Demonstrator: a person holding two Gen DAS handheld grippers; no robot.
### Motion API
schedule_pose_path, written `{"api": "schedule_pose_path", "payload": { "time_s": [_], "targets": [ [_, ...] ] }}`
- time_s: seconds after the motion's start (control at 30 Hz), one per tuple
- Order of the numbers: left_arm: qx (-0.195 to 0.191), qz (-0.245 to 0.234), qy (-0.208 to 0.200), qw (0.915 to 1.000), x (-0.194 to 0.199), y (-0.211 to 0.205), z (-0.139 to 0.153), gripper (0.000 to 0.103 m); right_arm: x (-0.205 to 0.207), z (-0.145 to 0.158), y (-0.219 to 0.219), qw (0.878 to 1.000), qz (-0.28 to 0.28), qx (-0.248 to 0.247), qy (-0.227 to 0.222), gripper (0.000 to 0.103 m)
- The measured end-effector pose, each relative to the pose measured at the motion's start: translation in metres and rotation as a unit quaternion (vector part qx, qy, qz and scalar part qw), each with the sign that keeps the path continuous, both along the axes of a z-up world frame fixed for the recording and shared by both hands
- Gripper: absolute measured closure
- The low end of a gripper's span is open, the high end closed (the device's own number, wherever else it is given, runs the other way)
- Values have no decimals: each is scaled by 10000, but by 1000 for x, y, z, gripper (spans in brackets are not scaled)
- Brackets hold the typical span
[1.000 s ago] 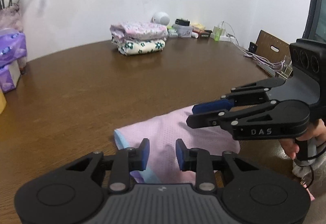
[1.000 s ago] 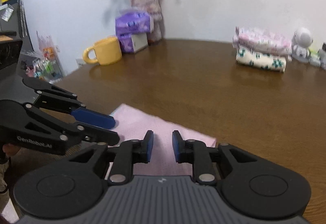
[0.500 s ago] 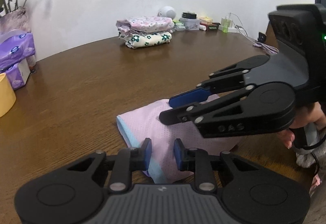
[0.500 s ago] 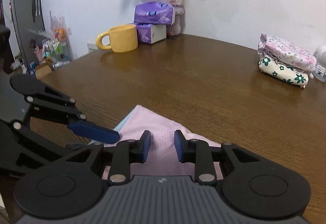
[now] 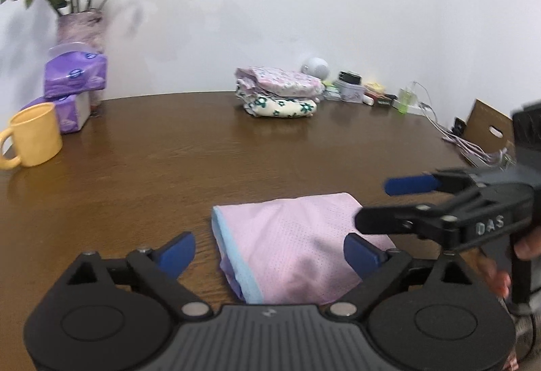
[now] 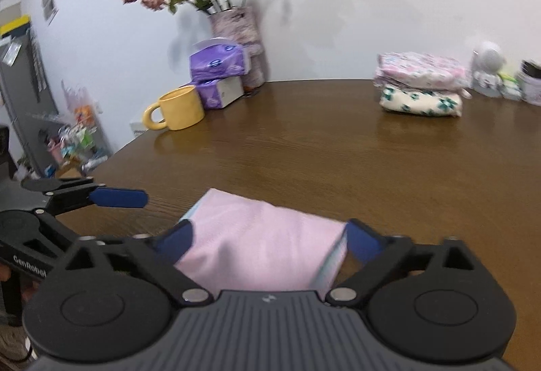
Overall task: Fold clothes
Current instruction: 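Lower both open grippers around the pink bundle from its two sides, then pinch the pink bundle with the right gripper while the left gripper pinches its blue end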
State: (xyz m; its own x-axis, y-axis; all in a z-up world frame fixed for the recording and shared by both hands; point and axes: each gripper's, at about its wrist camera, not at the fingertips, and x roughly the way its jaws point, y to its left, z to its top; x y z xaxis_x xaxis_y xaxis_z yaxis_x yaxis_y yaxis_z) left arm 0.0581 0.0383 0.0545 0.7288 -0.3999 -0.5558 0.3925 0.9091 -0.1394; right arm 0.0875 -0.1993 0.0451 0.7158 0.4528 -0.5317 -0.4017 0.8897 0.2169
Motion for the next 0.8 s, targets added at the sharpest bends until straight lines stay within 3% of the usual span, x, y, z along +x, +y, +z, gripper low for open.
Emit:
{"api": "schedule_pose_path", "payload": {
  "time_s": [0.27,0.4,0.67,0.77,0.8],
  "targets": [
    [-247,240,163,9993,-9,2,-5,6,-20,-19,-13,9982,-116,394,433,0],
    [-456,368,330,9977,-3,14,-7,6,-17,-28,-23,9938,-119,834,725,0],
    [-1037,526,1056,9876,37,32,-20,9,6,-45,-39,9824,-370,1420,1151,1],
    [-1177,520,1320,9829,52,35,-26,21,15,-47,-41,9787,-408,1587,1234,2],
    [-1223,517,1467,9802,58,36,-29,30,17,-47,-41,9781,-404,1613,1252,3]
  ]
}}
